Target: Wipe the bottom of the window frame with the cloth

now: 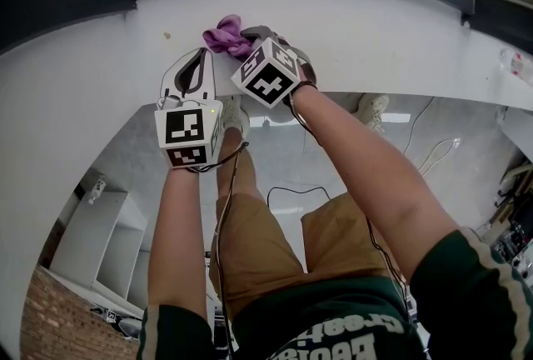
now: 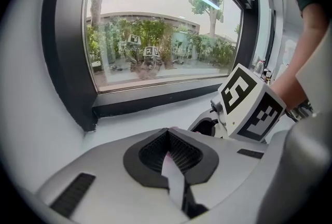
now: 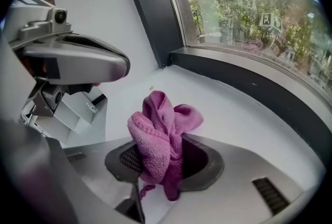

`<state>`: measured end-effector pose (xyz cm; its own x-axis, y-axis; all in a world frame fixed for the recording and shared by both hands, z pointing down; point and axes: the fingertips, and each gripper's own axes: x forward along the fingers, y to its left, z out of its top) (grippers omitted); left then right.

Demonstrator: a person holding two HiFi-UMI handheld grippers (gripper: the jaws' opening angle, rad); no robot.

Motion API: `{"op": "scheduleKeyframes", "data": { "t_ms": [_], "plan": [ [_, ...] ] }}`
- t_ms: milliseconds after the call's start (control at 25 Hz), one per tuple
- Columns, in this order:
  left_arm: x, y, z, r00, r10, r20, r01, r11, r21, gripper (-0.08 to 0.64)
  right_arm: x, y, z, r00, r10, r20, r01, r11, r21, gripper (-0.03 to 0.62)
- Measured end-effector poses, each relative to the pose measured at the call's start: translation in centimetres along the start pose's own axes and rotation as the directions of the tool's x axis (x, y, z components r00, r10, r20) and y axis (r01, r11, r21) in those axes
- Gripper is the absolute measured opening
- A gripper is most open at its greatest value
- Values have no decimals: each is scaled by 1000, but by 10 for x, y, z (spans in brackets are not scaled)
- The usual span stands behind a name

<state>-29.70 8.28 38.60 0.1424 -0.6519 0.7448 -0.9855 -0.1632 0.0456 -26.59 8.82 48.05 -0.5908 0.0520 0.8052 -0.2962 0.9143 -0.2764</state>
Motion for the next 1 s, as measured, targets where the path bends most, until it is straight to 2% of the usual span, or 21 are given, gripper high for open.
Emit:
{"op": "scheduleKeyframes", "data": {
  "t_ms": [440,1000],
  "plan": [
    [19,-50,18,998,-67,-10,67,997,43,5,-33,-29,-37,1000,-29,0,29,999,42,167],
    [45,-112,44,990,-138,-36,142,980,139,6,-70,-56,-83,999,-48,-10,49,993,105,167]
  ]
}}
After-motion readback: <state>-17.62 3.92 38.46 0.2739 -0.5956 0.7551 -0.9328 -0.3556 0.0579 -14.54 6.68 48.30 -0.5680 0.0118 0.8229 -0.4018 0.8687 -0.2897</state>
